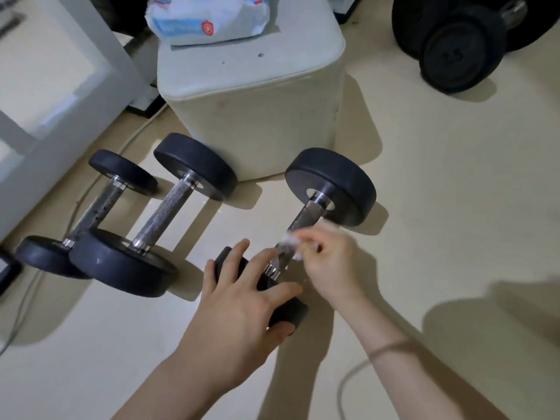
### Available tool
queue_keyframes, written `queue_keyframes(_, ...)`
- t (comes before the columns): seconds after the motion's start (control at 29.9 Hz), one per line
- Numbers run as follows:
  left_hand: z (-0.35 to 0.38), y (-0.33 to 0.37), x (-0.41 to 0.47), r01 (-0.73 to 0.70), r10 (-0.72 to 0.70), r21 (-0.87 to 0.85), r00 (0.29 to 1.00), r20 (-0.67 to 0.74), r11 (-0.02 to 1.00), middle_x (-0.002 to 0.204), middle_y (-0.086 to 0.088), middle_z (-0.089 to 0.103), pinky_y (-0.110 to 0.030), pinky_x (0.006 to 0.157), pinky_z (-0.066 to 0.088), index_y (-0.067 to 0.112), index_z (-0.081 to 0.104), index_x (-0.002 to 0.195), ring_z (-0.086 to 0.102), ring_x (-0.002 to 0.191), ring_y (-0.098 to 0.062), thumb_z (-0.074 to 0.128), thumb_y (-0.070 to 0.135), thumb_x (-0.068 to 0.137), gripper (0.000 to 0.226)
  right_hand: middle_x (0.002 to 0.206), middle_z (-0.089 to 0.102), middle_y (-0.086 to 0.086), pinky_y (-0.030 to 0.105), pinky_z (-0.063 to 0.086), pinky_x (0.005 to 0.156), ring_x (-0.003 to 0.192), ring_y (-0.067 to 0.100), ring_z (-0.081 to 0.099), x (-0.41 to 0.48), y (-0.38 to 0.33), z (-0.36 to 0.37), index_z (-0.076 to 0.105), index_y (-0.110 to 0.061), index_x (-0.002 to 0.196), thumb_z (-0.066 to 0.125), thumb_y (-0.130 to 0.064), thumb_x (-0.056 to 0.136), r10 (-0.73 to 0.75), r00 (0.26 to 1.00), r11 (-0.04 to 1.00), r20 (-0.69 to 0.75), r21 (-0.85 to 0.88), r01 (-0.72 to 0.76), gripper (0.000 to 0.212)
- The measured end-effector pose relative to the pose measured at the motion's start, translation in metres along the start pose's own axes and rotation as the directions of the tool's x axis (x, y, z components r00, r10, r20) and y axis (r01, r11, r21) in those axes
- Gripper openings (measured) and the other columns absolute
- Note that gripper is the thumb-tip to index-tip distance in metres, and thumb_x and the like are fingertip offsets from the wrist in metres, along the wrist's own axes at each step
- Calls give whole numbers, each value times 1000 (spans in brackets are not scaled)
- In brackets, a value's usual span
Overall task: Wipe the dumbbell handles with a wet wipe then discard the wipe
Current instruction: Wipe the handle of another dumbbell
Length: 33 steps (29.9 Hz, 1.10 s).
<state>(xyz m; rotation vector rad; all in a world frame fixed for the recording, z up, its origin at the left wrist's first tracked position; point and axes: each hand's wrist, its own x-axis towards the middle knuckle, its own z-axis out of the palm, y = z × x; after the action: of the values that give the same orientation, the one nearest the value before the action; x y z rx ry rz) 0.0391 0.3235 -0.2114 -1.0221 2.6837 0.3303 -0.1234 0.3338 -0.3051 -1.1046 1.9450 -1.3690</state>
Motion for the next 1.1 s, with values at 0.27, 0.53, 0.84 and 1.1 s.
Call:
queue_keyframes(0.27,-13,14,12,-59,17,305,991,136,950,107,-3,54,-52,86,38,27,53,107,47,105,-34,53,5,55,57,69,57,-11,9,38,59,60,3,53,-3,-2,7,74,-15,77,72,-6,77,-43,995,999,-87,17,45,9)
queue_keyframes(0.53,-21,-5,20,-117,84,290,989,121,950,111,9,54,-38,81,46,34,42,118,44,105,-24,59,11,78,49,78,60,-1,18,43,61,66,13,57,-4,-11,4,74,-15,82,65,-8,81,-220,971,965,89,-129,230,12)
queue_keyframes(0.84,-18,-15,16,-139,139,-5,990,4,990,108,16,58,-33,67,53,43,49,109,57,94,-17,67,26,71,45,72,49,-17,3,35,61,67,-4,51,11,-14,2,74,-14,79,69,-7,80,-100,991,991,87,-76,106,9)
queue_keyframes(1.1,-16,-53,13,-57,55,-269,998,-14,962,147,12,41,-37,105,40,54,41,120,37,137,-21,80,31,68,69,65,55,-14,11,37,56,57,5,49,0,-10,24,72,-13,71,74,-5,75,8,998,995,54,95,-14,9)
